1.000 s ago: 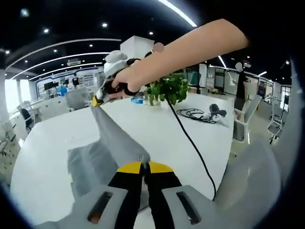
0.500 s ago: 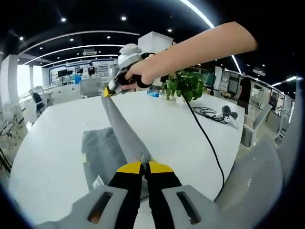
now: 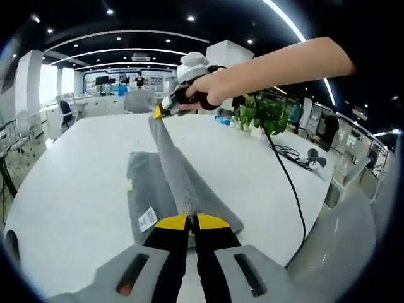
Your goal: Fold the towel on the table until its edges align and the towel forms a compact rectangular stack.
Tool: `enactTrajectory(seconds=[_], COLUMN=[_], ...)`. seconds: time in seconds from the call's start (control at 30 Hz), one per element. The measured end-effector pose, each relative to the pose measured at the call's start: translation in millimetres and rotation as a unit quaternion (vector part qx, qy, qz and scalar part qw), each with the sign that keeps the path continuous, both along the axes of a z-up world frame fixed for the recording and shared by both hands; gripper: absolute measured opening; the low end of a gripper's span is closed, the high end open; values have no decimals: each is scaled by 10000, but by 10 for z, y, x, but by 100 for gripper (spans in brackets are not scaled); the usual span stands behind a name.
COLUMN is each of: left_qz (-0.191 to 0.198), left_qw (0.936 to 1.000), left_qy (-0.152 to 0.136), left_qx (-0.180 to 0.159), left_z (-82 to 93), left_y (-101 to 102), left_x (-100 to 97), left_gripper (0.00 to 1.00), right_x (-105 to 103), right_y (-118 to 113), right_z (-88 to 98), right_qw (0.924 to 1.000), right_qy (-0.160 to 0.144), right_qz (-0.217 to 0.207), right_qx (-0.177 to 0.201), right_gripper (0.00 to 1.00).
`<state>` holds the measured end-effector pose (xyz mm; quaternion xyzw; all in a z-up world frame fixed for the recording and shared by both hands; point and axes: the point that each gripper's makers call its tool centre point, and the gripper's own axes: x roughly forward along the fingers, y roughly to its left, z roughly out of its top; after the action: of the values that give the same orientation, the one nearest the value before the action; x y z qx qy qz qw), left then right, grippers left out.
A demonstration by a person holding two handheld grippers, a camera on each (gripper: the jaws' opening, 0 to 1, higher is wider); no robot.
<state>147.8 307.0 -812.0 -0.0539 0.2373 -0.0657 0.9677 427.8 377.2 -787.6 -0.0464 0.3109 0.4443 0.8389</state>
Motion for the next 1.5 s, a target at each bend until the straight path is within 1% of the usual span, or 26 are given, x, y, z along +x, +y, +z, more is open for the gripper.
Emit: enactTrajectory(seconds=[0.1,0.2,0.23,0.27,0.5,0.67,0.73,0.77,0.8,0.9,0.97,1.03,1.17,1.23,1.3,1.4,1.5], left_qz=[86,211,221,265,498,553,530,443,492,469,530,584,606,549,498,486,453], left_qw=[9999,9994,9993,9989,9958,9941,9932,9925,9908,9907,9892,9882,9871,9868,9877,9878,9882], left_qy=[56,179,188,246,407,505,524,460,442,556,617,643,724,860,908,940,1006], left_qx=[-96,-215,-230,-296,-659,-790,-899,-1040,-1185,-1148,-1222,-1261,-1294,-1257,-1168,-1145,-1063], left_z=[-117,-242,-257,-312,-543,-630,-665,-676,-690,-797,-845,-837,-876,-929,-947,-954,-971], left_y=[81,151,159,185,348,412,418,398,401,463,505,518,539,519,512,503,481], left_x=[-4,-17,-18,-28,-61,-80,-81,-70,-69,-102,-126,-135,-133,-142,-144,-145,-131], left_gripper=[4,4,4,4,4,4,4,4,4,4,4,4,4,4,4,4,4], right_x=[-15,-29,-31,-36,-61,-69,-76,-86,-93,-119,-132,-136,-147,-164,-180,-184,-182], right_y=[65,130,138,168,290,382,423,452,475,520,551,578,617,636,648,643,621], right_z=[-64,-168,-183,-249,-516,-664,-723,-753,-773,-870,-928,-978,-1058,-1083,-1087,-1071,-1058], right_qw=[10000,9999,9999,9998,9992,9986,9985,9985,9984,9978,9975,9974,9966,9965,9964,9962,9962], right_qy=[11,30,31,29,123,123,165,156,124,108,103,95,56,106,146,95,104], right_qz=[37,61,64,80,85,156,167,201,251,349,398,420,525,583,618,664,679], right_qx=[-47,-131,-140,-202,-365,-496,-498,-493,-489,-558,-575,-577,-630,-597,-567,-557,-537], right_gripper=[0,0,0,0,0,0,0,0,0,1,1,1,1,1,2,2,2])
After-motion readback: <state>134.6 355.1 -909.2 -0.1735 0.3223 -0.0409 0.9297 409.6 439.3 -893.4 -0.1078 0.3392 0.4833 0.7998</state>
